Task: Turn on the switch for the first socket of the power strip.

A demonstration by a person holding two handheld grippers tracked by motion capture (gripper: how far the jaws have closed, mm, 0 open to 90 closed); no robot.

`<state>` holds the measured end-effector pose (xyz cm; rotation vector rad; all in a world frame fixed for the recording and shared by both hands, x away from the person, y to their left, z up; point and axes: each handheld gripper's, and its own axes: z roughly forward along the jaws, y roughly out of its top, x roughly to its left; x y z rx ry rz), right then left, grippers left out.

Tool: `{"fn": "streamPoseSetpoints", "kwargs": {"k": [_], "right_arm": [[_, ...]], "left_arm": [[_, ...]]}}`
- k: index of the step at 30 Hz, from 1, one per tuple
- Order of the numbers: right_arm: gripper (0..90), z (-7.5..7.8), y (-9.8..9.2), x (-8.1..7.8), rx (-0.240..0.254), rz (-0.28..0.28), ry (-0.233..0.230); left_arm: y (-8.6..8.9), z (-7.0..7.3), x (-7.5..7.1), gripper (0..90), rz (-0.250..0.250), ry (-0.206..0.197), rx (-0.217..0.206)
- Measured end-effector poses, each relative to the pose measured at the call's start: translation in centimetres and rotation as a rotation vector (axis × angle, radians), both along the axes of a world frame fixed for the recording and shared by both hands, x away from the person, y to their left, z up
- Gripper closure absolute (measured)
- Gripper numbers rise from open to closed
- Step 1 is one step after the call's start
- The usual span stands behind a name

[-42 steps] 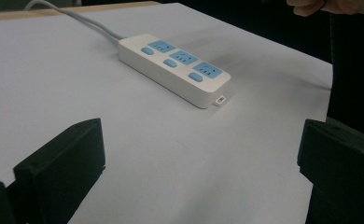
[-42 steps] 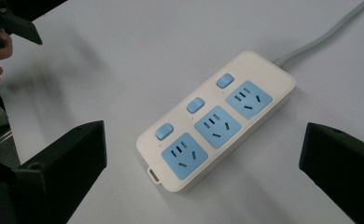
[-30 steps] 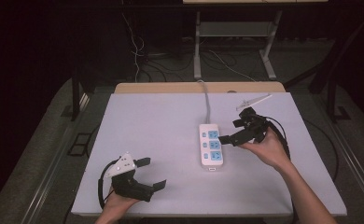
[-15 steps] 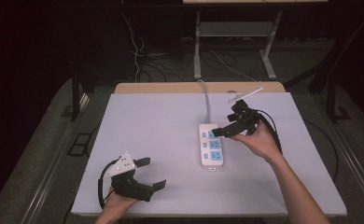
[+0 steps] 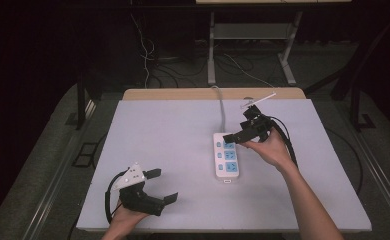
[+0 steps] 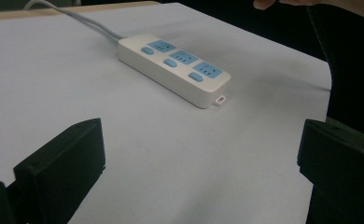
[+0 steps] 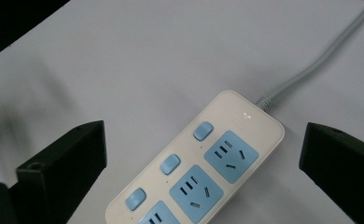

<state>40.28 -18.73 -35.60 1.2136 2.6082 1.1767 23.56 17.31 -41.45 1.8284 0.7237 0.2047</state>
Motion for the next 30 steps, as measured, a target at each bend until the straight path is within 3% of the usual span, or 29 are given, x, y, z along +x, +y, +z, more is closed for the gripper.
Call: {"fn": "streamPoseSetpoints", "kwargs": {"k": [7, 10, 12, 14, 16, 18, 20, 21, 23, 24, 25, 29, 30], "right_arm": [[1.0, -0.9, 0.8, 0.4, 0.003, -0.001, -0.001], [16.0, -1.3, 1.0, 0.6, 0.011, 0.013, -0.002], [16.4, -1.6, 1.2, 0.7, -0.015, 0.018, -0.002], [24.8, -1.8, 1.3, 0.8, -0.035, 0.021, -0.003], [27.5, -2.0, 1.3, 0.9, -0.037, 0.023, -0.005], [36.8, -2.3, 1.3, 1.2, -0.03, 0.021, -0.005], [39.7, -2.4, 1.4, 1.2, -0.026, 0.024, -0.006], [48.0, -2.6, 1.5, 1.4, -0.017, 0.035, 0.001], [51.1, -2.7, 1.6, 1.4, -0.018, 0.041, 0.004], [59.3, -2.9, 1.7, 1.6, -0.019, 0.055, 0.008], [59.3, -2.9, 1.7, 1.6, -0.019, 0.055, 0.008], [78.8, -3.6, 2.0, 1.9, 0.004, 0.081, 0.03], [78.8, -3.6, 2.0, 1.9, 0.004, 0.081, 0.03]], "left_arm": [[0.0, 0.0, 0.0, 0.0, -0.001, 0.0, 0.0], [0.0, 0.0, 0.0, 0.0, 0.0, 0.0, -0.001], [0.0, 0.0, 0.0, 0.0, -0.001, -0.001, 0.001], [0.0, 0.0, 0.0, 0.0, -0.002, -0.001, 0.001], [0.0, 0.0, 0.0, 0.0, -0.002, -0.001, 0.001], [0.0, 0.0, 0.0, 0.0, -0.002, -0.001, 0.002], [0.0, 0.0, 0.0, 0.0, -0.002, 0.0, 0.001], [0.0, 0.0, 0.0, 0.0, -0.003, -0.001, 0.002], [0.0, 0.0, 0.0, 0.0, -0.003, -0.001, 0.002], [0.0, 0.0, 0.0, 0.0, -0.004, -0.001, 0.002], [0.0, 0.0, 0.0, 0.0, -0.004, -0.001, 0.003], [0.0, 0.0, 0.0, 0.0, -0.004, 0.0, 0.005], [0.0, 0.0, 0.0, 0.0, -0.005, 0.0, 0.005]]}}
